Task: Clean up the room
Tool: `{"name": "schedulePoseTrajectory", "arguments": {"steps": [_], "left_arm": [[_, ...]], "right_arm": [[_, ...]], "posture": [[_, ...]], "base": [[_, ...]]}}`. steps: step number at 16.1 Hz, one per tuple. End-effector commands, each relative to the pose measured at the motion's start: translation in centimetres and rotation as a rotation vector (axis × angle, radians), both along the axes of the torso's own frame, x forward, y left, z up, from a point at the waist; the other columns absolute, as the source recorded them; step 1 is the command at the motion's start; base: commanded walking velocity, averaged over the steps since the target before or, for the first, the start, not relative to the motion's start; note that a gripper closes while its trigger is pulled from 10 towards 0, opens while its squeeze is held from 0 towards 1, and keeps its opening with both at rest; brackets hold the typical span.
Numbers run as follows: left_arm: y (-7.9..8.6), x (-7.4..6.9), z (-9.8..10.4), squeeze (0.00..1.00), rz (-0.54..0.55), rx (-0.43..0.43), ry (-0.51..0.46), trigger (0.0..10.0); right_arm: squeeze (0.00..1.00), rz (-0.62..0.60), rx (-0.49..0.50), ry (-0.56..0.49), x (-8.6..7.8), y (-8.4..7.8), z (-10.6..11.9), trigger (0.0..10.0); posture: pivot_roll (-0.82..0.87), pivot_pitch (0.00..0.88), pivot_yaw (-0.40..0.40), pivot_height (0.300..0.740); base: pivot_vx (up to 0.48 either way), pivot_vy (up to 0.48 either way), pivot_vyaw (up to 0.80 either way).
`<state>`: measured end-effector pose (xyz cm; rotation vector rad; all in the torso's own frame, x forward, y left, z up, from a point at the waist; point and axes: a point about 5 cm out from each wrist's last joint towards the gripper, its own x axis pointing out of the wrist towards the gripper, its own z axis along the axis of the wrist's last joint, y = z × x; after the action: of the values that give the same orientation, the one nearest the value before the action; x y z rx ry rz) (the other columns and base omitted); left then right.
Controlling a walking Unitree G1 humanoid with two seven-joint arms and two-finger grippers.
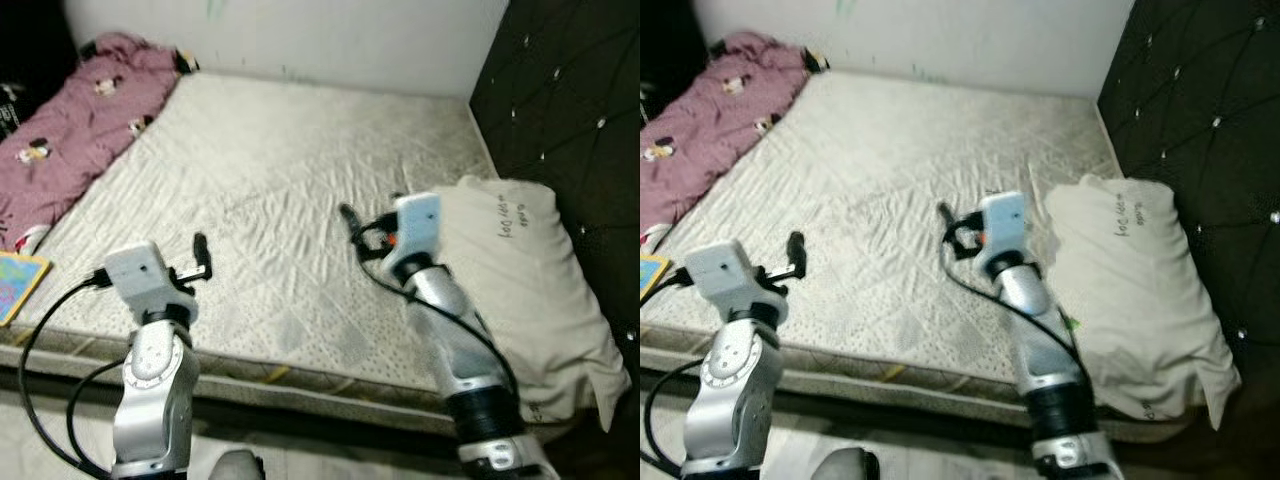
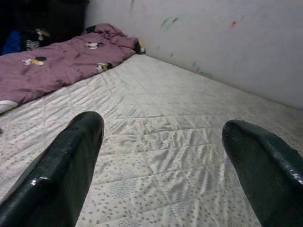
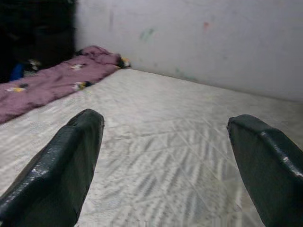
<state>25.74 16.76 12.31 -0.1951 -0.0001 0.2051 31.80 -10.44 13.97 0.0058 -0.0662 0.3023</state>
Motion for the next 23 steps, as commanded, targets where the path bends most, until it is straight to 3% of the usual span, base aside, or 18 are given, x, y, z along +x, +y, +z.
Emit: {"name": "schedulePoseTrajectory", "arguments": {"steps": [1, 15, 17, 23], "left_arm": [[-0.7, 0.1, 0.2, 0.00, -0.027, -0.022, -0.011, 10.0], [-0.7, 0.2, 0.2, 0.00, -0.021, -0.026, -0.016, 10.0], [-0.7, 0.2, 0.2, 0.00, -0.025, -0.029, -0.020, 10.0], [-0.8, 0.2, 0.4, 0.00, -0.036, -0.029, -0.046, 10.0]], "right_arm": [[0.00, -0.002, 0.008, 0.012, 0.1, 0.0, 0.0, 10.0], [0.00, 0.044, 0.007, -0.006, -0.2, 0.3, 0.1, 10.0], [0.00, 0.040, 0.005, -0.005, -0.1, 0.3, 0.1, 10.0], [0.00, 0.048, 0.001, 0.054, -0.3, 0.3, -1.1, 10.0]], "posture": [[0.07, 0.000, -0.060, 0.740], [0.07, 0.000, -0.061, 0.740], [0.07, 0.000, -0.059, 0.740], [0.06, 0.000, -0.058, 0.740]], "base": [[0.000, 0.480, 0.00], [0.000, 0.480, 0.00], [0.000, 0.480, 0.80], [0.000, 0.317, 0.00]]}}
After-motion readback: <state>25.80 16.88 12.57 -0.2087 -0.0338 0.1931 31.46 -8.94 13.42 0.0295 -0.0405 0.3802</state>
